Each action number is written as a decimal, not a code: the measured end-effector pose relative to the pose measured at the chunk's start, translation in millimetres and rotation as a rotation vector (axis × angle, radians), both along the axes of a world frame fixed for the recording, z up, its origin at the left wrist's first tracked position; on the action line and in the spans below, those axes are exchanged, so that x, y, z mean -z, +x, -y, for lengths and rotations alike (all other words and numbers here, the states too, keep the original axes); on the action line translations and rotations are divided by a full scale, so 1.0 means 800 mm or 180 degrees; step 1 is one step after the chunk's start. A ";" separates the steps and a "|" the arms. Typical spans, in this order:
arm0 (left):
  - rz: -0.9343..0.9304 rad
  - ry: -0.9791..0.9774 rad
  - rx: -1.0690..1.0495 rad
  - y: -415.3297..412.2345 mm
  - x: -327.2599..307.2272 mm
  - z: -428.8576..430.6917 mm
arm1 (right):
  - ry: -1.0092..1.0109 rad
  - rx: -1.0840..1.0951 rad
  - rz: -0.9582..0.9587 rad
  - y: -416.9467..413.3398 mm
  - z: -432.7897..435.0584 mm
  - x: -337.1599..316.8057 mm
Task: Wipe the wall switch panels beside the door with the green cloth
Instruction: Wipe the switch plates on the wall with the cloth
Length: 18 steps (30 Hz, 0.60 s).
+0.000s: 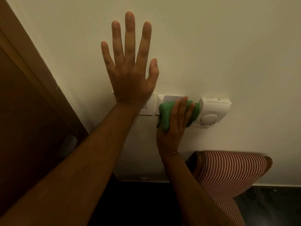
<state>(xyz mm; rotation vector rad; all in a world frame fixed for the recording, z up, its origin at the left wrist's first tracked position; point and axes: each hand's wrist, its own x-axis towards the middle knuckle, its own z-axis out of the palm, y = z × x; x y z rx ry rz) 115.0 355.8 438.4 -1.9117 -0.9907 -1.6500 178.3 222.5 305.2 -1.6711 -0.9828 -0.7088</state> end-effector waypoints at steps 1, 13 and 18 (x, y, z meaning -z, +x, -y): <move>0.0001 -0.0002 -0.0005 0.000 0.000 -0.001 | 0.0022 -0.0097 0.0025 -0.008 -0.007 -0.002; 0.0019 0.0093 -0.0043 -0.002 0.005 -0.008 | -0.0413 -0.0186 0.0861 0.004 -0.001 0.022; -0.0014 0.0101 -0.0073 -0.001 0.004 -0.010 | -0.0105 -0.0150 0.0213 0.020 0.015 0.020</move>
